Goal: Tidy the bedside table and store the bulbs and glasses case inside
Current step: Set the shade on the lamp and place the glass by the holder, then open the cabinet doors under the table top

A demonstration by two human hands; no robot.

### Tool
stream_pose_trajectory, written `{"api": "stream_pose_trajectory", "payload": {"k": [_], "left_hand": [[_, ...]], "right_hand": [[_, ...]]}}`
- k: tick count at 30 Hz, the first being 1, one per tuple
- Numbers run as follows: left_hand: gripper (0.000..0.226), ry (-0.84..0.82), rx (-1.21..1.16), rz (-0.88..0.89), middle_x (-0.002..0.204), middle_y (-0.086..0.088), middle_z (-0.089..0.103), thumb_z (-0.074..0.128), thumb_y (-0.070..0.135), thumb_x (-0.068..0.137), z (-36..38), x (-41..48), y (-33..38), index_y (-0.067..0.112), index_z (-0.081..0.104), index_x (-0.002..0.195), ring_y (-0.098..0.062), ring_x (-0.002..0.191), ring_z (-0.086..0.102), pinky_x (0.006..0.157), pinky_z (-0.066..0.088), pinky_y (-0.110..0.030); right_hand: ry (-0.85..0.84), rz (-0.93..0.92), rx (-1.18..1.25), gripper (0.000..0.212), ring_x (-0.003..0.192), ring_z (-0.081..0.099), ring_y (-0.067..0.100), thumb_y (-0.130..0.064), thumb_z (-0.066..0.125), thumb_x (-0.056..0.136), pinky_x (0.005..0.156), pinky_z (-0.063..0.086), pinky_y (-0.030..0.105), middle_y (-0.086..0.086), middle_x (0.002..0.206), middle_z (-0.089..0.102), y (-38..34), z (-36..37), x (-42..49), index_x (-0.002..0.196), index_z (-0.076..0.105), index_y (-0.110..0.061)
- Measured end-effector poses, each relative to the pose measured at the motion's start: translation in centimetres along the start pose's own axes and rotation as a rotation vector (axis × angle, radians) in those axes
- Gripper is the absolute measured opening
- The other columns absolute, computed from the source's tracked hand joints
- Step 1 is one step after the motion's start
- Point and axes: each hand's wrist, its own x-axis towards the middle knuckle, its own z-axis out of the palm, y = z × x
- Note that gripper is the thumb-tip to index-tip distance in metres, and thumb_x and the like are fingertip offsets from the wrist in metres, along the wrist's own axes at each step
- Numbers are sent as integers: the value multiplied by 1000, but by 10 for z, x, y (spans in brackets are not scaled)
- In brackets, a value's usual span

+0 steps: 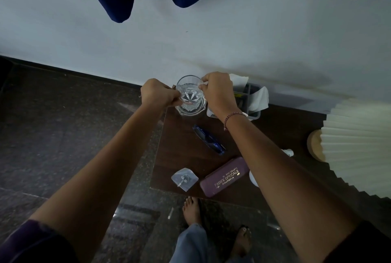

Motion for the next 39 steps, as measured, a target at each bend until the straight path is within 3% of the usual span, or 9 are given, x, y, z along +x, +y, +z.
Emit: {"api": "stream_pose_trajectory", "payload": {"k": [4,8,13,18,21,27,34,37,39], "left_hand": [[16,114,126,165,33,5,57,76,20,76,-1,-12,-5,7,71,69,0,33,57,46,51,-13],[14,226,139,310,62,-9,70,73,21,79,2,-30,-7,8,73,75,-15,55,66,71,59,-33],[9,140,109,350,77,-9,72,70,12,81,23,-61,-5,5,73,87,-19,70,70,75,60,-36],[11,50,165,380,75,0,69,69,11,80,47,-89,-16,9,73,91,-2,60,59,54,46,-6],[13,-9,183,384,81,-6,72,69,9,79,57,-105,-29,8,73,92,-11,68,65,60,49,-14],[10,-116,204,317,82,-6,74,65,11,83,77,-137,-66,11,73,88,-19,75,69,77,58,-36],[15,-208,356,307,92,-4,72,57,18,89,106,-176,-121,12,70,95,-6,71,58,66,45,-18],[15,-223,352,256,90,-5,70,56,19,90,114,-185,-137,12,68,95,-12,78,65,75,55,-29],[14,-212,352,263,88,0,68,56,18,90,118,-190,-147,12,68,95,-9,77,63,74,53,-25]], "right_hand": [[9,-50,-41,22,91,65,26,-15,59,89,84,51,36,18,100,69,-1,-5,-3,100,65,4],[69,-90,-35,21,92,63,28,-13,57,90,87,50,42,16,98,69,-4,-15,-9,105,64,1],[96,-69,58,29,100,63,26,-15,57,91,91,50,38,15,106,69,-2,-21,-33,118,60,-4],[102,-32,102,21,92,67,21,-6,56,90,85,55,32,14,101,71,13,-24,-63,108,66,-3],[134,-7,121,20,95,66,18,-7,56,90,83,44,17,12,104,71,26,-26,-87,106,67,-4],[155,81,161,21,101,62,14,-7,56,90,86,45,16,9,108,68,52,-27,-136,109,66,-6],[117,211,232,21,94,61,8,-13,53,92,79,43,8,5,106,68,80,-16,-198,108,67,-9],[128,230,235,20,82,54,2,-17,52,93,66,39,0,4,99,68,90,-9,-216,104,67,-10],[135,242,246,19,76,53,1,-20,52,94,61,38,2,3,93,68,98,-5,-230,99,68,-11]]}}
